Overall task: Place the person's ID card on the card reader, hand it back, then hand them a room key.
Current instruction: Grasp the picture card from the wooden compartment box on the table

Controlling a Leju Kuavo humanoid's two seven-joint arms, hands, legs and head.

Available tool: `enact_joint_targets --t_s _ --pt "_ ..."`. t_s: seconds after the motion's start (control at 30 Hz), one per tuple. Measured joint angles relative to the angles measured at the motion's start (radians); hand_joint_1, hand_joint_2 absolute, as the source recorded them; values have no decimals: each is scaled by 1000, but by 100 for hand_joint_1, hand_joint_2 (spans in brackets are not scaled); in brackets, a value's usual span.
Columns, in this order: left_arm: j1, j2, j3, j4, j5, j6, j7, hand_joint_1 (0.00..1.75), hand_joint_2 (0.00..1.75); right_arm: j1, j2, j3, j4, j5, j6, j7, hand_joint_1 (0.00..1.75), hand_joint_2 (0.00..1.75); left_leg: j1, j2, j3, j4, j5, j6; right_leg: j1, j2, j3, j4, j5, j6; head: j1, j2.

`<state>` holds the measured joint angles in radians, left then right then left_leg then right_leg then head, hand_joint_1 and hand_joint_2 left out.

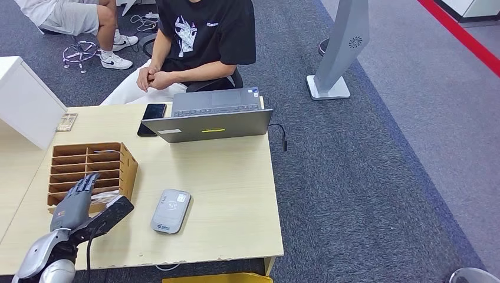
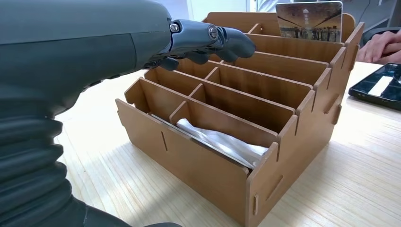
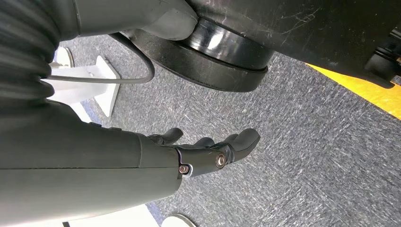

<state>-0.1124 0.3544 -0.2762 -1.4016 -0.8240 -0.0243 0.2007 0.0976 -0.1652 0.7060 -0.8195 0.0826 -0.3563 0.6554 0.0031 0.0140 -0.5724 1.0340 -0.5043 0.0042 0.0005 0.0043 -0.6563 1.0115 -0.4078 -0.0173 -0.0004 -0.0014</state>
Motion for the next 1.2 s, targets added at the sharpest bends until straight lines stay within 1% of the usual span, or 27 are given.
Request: enact_joint_targets --t_s 0.33,1.0,1.07,1.13,1.2 --pt "0 -3 0 3 0 1 -2 0 175 3 -10 14 -13 -11 0 0 0 175 0 0 0 0 0 0 0 0 0 0 0 0 0 0" --pt "0 -2 0 3 0 1 -2 2 175 5 -15 17 -19 -28 0 0 0 175 0 0 0 0 0 0 0 0 0 0 0 0 0 0" --pt "1 -1 0 3 4 1 2 89 175 13 -16 15 -23 -65 -26 -9 0 175 0 0 0 0 0 0 0 0 0 0 0 0 0 0" --pt "2 2 0 3 8 1 6 175 175 30 -17 9 -31 -118 -74 -26 0 175 0 0 0 0 0 0 0 0 0 0 0 0 0 0" --pt "4 7 0 3 10 1 6 175 175 52 -17 -2 -43 -162 -116 -46 0 175 0 0 0 0 0 0 0 0 0 0 0 0 0 0"
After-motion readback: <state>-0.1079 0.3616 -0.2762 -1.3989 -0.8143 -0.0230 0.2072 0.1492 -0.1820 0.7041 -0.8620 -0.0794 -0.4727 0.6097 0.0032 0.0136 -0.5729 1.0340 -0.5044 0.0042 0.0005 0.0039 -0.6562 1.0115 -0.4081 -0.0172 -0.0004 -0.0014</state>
